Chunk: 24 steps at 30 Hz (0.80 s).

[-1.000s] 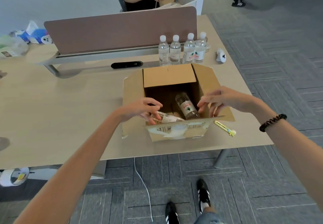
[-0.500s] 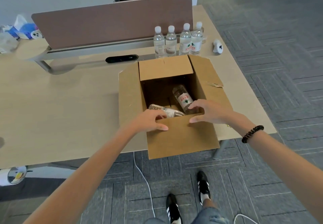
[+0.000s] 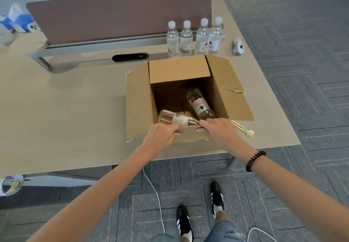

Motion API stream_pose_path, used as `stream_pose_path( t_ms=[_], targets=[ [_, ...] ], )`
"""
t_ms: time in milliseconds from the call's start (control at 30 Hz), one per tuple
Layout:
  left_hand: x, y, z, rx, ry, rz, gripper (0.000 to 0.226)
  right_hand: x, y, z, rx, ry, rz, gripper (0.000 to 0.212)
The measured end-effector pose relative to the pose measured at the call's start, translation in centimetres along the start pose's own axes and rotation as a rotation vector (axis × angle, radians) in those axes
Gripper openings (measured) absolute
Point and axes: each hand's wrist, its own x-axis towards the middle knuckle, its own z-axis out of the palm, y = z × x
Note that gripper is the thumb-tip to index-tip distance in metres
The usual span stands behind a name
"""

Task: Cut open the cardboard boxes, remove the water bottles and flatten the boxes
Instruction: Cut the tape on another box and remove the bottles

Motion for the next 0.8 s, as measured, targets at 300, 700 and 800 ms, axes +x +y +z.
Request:
stream_pose_path(
  t_ms=[300, 700, 800],
  targets=[
    [-0.4, 0.2, 2.0, -0.053, 0.247, 0.012, 0.033, -0.2, -0.4, 2.3, 0.095, 0.272, 0.034, 0.036],
    [-0.4, 0.1, 0.4, -0.035, 0.188, 0.071, 0.025, -0.3, 0.4, 1.8, 0.18, 0.247, -0.047, 0.035],
    [-0.4, -0.3, -0.1, -0.052, 0.078, 0.082, 0.045, -0.3, 0.8, 1.1, 0.197, 0.135, -0.039, 0.044]
  ],
)
